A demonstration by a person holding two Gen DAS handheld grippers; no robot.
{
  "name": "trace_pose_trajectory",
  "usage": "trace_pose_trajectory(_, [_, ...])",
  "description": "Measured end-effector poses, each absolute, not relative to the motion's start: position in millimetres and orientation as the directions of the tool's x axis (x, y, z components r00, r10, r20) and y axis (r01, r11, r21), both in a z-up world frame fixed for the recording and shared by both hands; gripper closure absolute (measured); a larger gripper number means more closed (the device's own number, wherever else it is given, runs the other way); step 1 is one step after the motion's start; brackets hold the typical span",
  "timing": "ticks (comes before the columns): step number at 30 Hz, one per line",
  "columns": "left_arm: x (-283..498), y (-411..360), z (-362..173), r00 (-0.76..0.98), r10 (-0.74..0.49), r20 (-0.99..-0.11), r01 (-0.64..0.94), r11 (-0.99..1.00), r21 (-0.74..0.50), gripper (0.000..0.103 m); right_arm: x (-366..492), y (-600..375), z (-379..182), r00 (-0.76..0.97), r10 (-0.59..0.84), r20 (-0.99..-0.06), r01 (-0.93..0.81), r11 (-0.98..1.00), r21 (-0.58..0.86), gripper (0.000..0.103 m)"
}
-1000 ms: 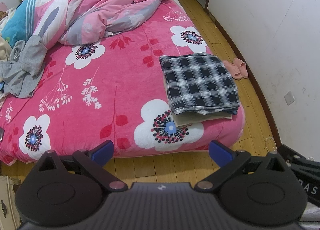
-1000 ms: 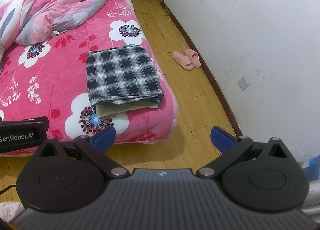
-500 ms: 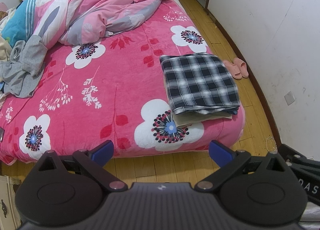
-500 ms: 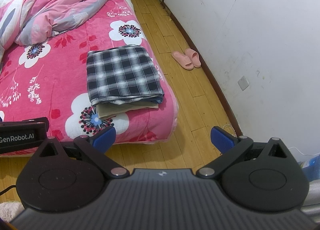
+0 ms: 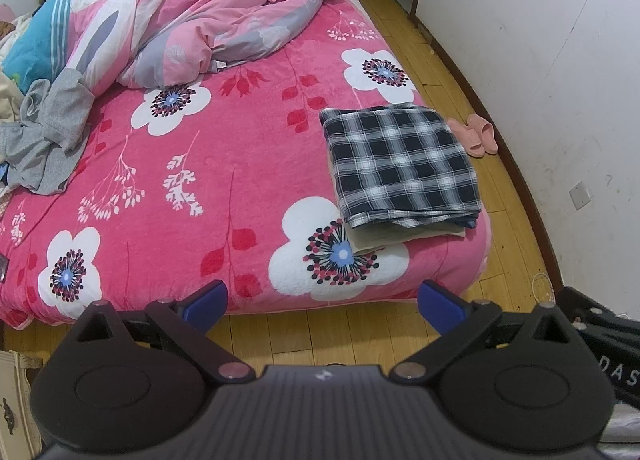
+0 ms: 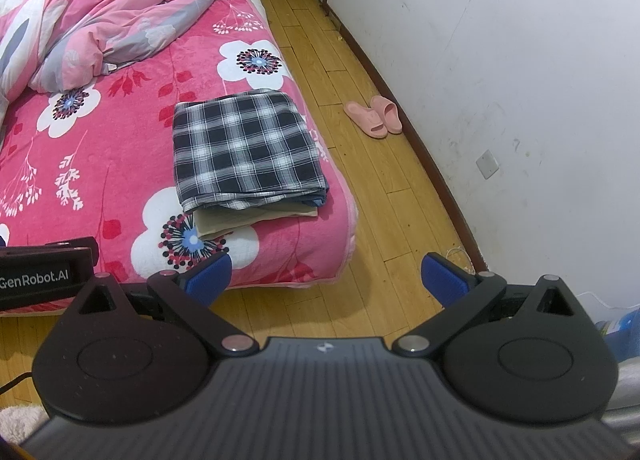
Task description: Fold clothes
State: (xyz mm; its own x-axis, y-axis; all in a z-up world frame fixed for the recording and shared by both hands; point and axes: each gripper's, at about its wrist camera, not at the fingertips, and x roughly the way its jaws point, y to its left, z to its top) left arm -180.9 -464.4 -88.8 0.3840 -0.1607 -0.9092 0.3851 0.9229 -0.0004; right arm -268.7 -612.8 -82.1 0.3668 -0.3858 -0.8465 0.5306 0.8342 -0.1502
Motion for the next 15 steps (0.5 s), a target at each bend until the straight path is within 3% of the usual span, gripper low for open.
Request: trace_pose_trajectory(15, [-179.2, -463.8, -90.5, 0.376, -0.157, -0.913, 0.382, 0.924, -0.002, 0.001, -268.3, -612.5, -83.3, 0.366, -0.383, -0.848, 0.53, 0.835, -0.149, 0.002])
